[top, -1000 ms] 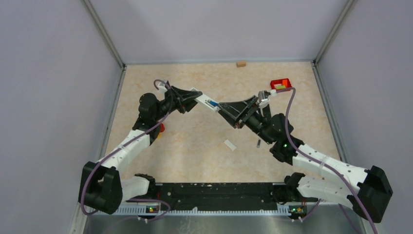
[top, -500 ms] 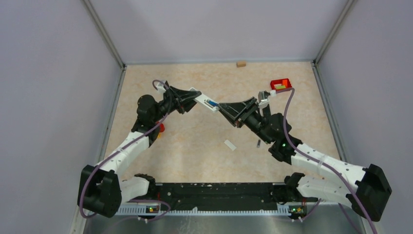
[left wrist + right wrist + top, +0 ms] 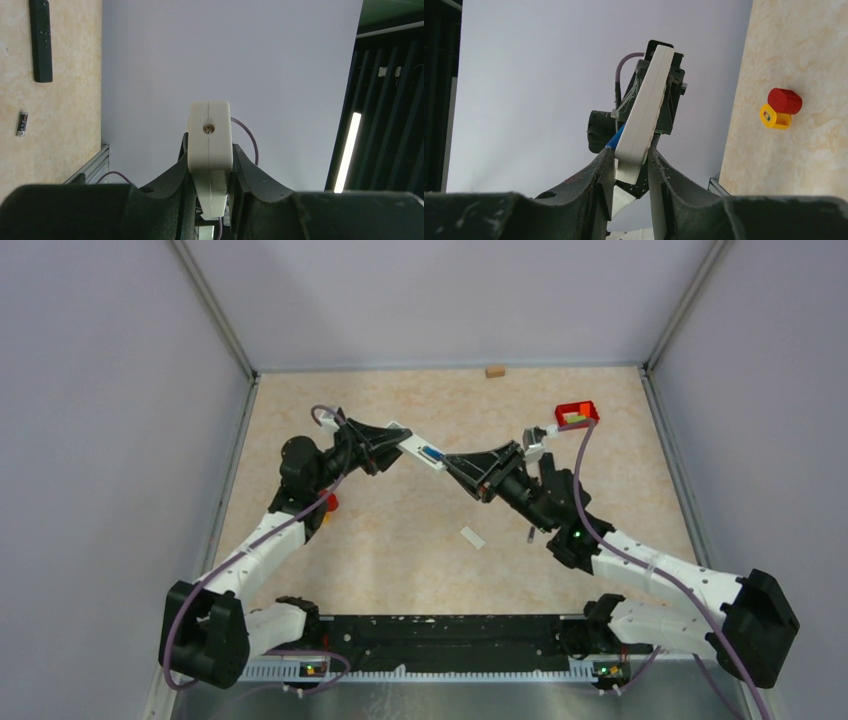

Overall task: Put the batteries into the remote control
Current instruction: Load the battery into the remote control.

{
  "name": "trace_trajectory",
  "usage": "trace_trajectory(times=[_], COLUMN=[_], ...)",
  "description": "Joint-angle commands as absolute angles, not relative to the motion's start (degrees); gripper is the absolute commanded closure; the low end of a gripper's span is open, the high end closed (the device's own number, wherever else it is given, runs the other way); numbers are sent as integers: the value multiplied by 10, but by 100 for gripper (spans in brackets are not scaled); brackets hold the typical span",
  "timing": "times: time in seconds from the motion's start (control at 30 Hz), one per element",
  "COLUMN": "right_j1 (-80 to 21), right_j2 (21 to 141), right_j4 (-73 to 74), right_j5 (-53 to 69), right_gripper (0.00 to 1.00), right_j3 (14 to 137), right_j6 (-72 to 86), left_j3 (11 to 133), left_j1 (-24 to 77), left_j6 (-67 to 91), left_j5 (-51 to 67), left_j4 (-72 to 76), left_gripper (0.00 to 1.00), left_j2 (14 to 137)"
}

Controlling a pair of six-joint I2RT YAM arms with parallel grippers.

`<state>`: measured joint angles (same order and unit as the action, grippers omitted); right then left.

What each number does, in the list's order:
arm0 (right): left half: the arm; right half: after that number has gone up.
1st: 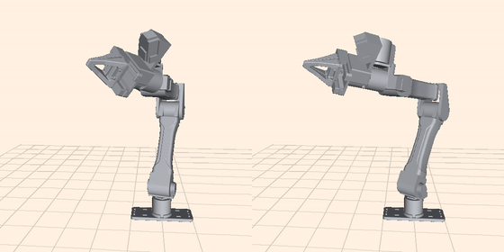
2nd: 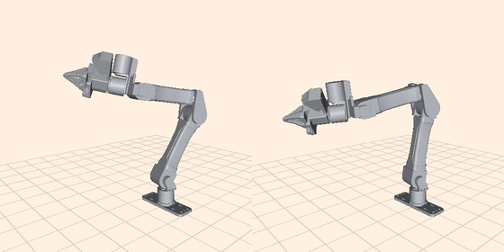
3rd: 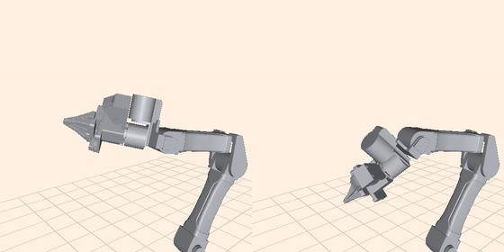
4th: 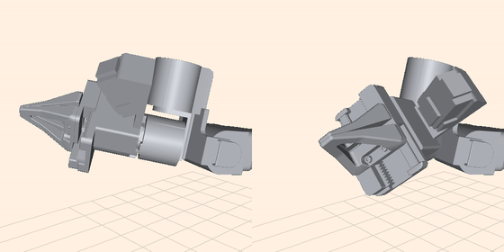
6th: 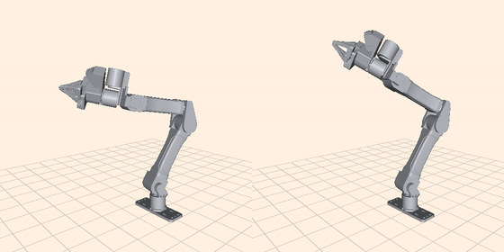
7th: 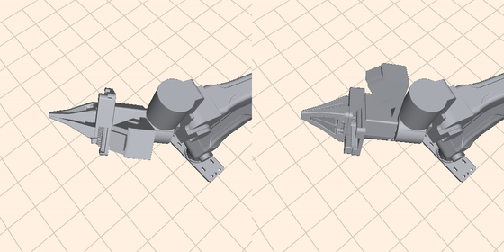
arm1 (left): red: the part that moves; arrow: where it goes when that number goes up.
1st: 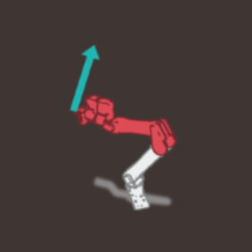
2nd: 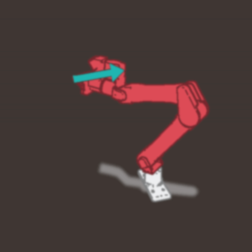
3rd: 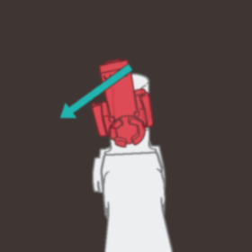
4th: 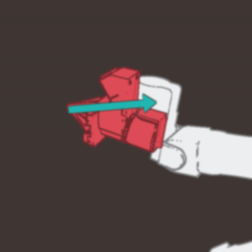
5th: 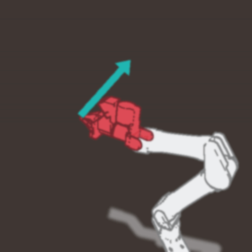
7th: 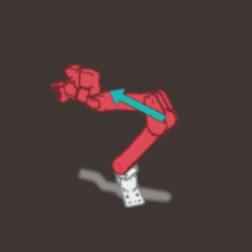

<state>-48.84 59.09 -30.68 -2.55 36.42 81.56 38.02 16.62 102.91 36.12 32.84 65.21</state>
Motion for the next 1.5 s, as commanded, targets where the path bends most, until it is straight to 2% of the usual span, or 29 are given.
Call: trace_trajectory(times=[0.0,0.33,0.73,1.07,1.33,1.47], right_j1=[-481,-474,-470,-463,-457,-449], right_j2=[597,621,667,730,706,687], right_j4=[-291,-115,114,163,163,152], right_j5=[-19,-20,-50,-46,-56,-17], right_gripper=[70,79,85,85,85,81], right_j3=[390,440,532,572,553,558], right_j6=[820,790,743,717,697,639], left_j3=[399,421,465,507,508,500], left_j1=[167,168,168,167,164,156], left_j6=[1003,994,915,811,762,761], left_j5=[374,403,443,478,445,423], left_j4=[353,373,369,313,267,262], left_gripper=[100,100,100,100,100,100], left_j2=[625,624,628,619,615,620])
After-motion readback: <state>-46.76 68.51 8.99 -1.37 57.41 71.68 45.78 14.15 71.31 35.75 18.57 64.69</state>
